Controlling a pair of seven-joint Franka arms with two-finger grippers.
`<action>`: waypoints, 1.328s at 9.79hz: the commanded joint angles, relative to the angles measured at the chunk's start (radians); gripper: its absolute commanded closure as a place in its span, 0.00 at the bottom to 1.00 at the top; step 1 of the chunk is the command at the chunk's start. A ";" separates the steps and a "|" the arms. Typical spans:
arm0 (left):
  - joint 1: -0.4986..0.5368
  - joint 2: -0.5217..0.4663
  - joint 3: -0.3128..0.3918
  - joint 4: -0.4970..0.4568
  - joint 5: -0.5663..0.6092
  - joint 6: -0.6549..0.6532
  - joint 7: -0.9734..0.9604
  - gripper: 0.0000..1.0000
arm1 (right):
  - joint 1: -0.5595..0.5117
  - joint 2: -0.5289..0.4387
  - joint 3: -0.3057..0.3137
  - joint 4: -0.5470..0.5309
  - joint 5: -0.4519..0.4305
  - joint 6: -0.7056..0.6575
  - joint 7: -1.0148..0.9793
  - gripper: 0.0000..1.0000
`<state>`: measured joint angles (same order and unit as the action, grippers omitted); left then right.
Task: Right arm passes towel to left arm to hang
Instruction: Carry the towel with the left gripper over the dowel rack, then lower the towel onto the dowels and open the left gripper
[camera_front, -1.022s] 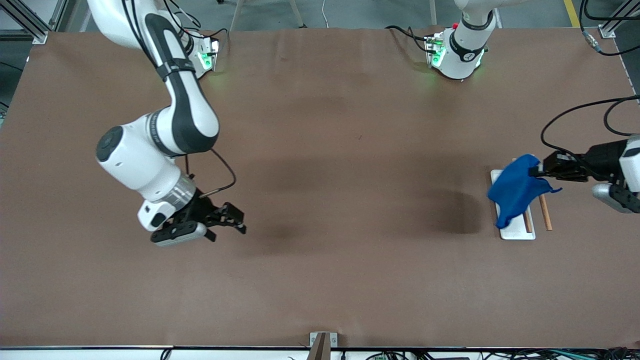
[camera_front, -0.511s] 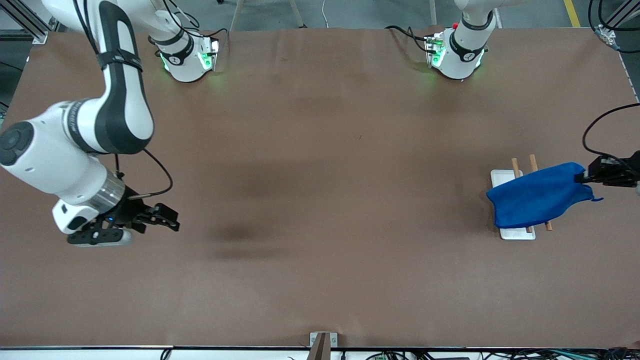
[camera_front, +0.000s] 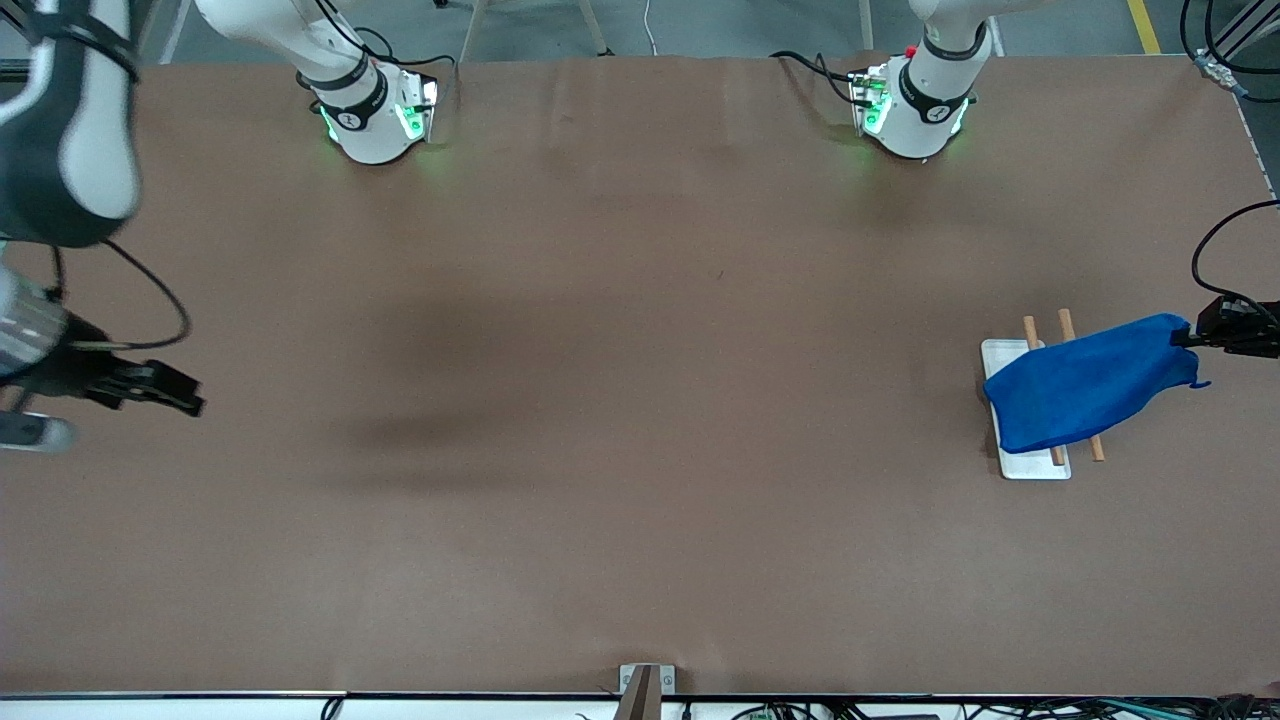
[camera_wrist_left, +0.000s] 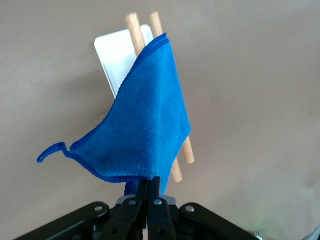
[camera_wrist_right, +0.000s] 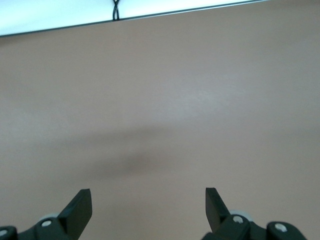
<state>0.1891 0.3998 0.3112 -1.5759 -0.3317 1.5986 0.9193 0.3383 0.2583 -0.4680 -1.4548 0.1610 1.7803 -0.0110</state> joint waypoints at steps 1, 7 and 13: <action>0.004 0.060 0.005 -0.010 0.016 0.046 0.023 1.00 | -0.201 -0.092 0.180 -0.002 -0.034 -0.129 -0.003 0.00; 0.010 0.079 0.008 0.082 0.008 0.079 0.052 0.00 | -0.384 -0.342 0.384 -0.135 -0.224 -0.294 0.017 0.00; -0.148 -0.140 -0.085 0.068 0.121 0.139 -0.372 0.00 | -0.351 -0.317 0.362 -0.062 -0.206 -0.314 0.161 0.00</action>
<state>0.0620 0.3072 0.2711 -1.4616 -0.2653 1.7181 0.6254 -0.0260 -0.0527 -0.1040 -1.5284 -0.0419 1.4779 0.0746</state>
